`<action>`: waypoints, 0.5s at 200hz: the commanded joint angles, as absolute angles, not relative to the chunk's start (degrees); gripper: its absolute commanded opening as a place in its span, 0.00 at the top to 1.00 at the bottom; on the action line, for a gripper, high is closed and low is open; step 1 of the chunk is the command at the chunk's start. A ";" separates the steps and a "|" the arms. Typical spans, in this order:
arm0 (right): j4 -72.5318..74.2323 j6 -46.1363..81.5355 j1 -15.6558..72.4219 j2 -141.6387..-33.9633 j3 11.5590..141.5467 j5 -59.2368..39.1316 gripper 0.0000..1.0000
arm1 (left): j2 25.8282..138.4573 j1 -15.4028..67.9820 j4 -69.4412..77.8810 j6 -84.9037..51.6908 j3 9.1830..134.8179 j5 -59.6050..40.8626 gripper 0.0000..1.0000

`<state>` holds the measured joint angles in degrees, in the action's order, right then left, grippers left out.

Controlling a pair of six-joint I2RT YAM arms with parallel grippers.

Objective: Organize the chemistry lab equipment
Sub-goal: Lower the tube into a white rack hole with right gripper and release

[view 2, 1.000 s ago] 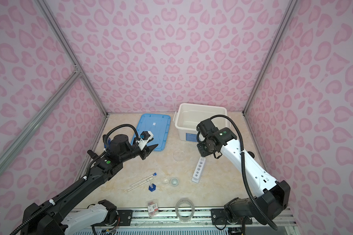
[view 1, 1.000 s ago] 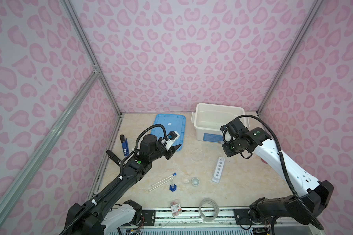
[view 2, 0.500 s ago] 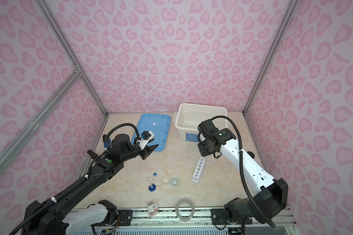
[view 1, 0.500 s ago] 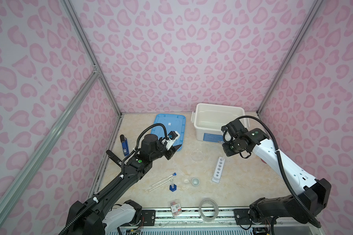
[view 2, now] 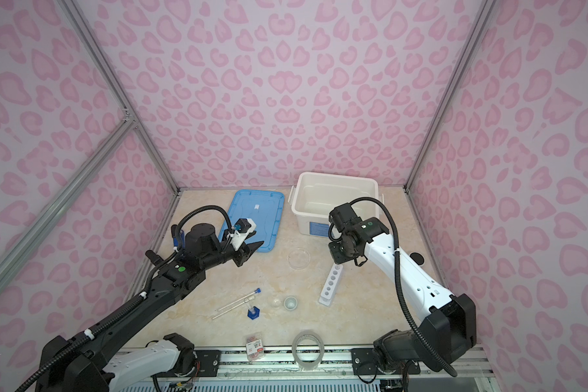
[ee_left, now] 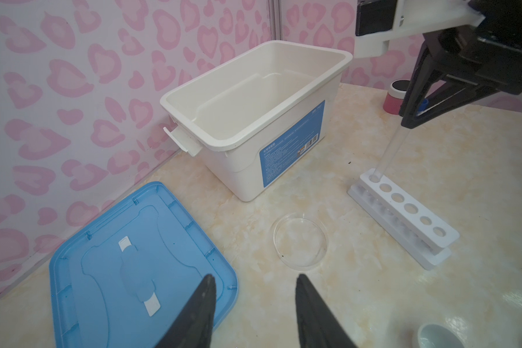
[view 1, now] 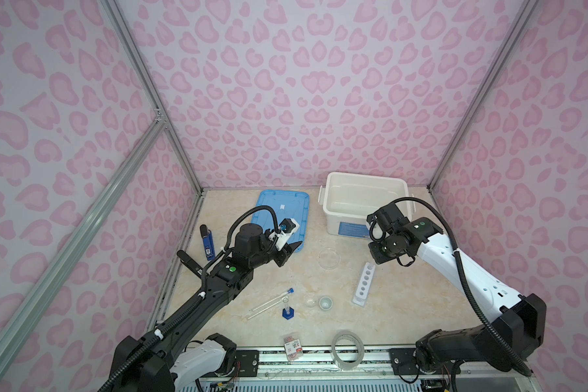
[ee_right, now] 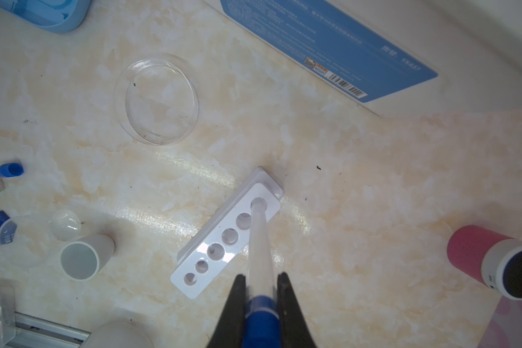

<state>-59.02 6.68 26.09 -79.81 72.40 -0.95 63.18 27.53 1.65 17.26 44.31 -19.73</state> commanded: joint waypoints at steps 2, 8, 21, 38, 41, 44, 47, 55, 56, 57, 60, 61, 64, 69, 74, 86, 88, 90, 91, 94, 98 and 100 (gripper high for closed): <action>-57.01 6.75 26.02 -79.67 71.00 -0.80 0.87 | 63.20 27.51 0.74 17.77 44.65 -20.29 0.54; -56.66 6.77 26.01 -79.69 70.65 -0.80 0.86 | 63.19 27.51 0.78 17.73 44.73 -20.47 0.54; -55.96 6.85 26.02 -79.71 69.92 -0.77 0.86 | 63.37 27.42 0.44 17.58 44.91 -20.65 0.54; -55.22 6.83 25.99 -79.81 69.19 -0.78 0.86 | 63.39 27.44 0.26 17.59 44.99 -20.59 0.54; -55.14 6.89 25.97 -79.89 69.18 -0.79 0.86 | 63.37 27.42 0.22 17.58 45.00 -20.57 0.54; -55.03 6.93 26.01 -79.94 69.02 -0.71 0.86 | 63.30 27.42 0.21 17.58 45.00 -20.57 0.54; -54.94 6.94 26.01 -80.04 68.91 -0.65 0.85 | 63.28 27.42 0.16 17.64 45.04 -20.57 0.54; -54.80 7.02 25.94 -80.13 68.60 -0.62 0.85 | 63.28 27.42 0.09 17.67 45.09 -20.50 0.54; -54.78 7.03 25.98 -80.14 68.62 -0.62 0.85 | 63.28 27.42 0.04 17.67 45.09 -20.45 0.54; -54.78 7.03 25.98 -80.14 68.62 -0.62 0.85 | 63.28 27.42 0.02 17.67 45.09 -20.46 0.54; -54.68 7.03 25.94 -80.16 68.52 -0.66 0.85 | 63.28 27.42 0.00 17.78 45.11 -20.43 0.54; -54.63 7.03 25.98 -80.20 68.49 -0.64 0.85 | 63.28 27.42 -0.04 17.81 45.14 -20.46 0.54; -54.54 7.03 25.98 -80.23 68.38 -0.62 0.85 | 63.28 27.42 -0.05 17.76 45.17 -20.48 0.54; -54.49 7.01 25.96 -80.31 68.30 -0.66 0.85 | 63.28 27.42 -0.12 17.75 45.16 -20.47 0.54; -54.43 7.03 26.01 -80.33 68.24 -0.62 0.85 | 63.28 27.42 -0.17 17.75 45.18 -20.48 0.54; -54.40 7.01 26.00 -80.58 68.17 -0.45 0.84 | 63.28 27.43 -0.15 17.76 45.18 -20.48 0.54; -54.40 6.98 26.01 -80.64 68.20 -0.44 0.84 | 63.28 27.42 -0.19 17.80 45.18 -20.48 0.54; -54.40 6.96 25.97 -80.66 68.16 -0.44 0.84 | 63.28 27.42 -0.18 17.76 45.18 -20.48 0.54; -54.40 7.01 25.98 -80.68 68.15 -0.46 0.84 | 63.33 27.42 -0.18 17.80 45.18 -20.48 0.54; -54.40 7.02 25.93 -80.68 68.20 -0.40 0.83 | 63.29 27.42 -0.26 17.80 45.18 -20.48 0.54; -54.43 7.01 26.01 -80.77 68.25 -0.40 0.83 | 63.34 27.42 -0.29 17.84 45.20 -20.48 0.54; -54.41 7.03 26.01 -80.77 68.24 -0.41 0.83 | 63.36 27.42 -0.36 17.84 45.18 -20.48 0.54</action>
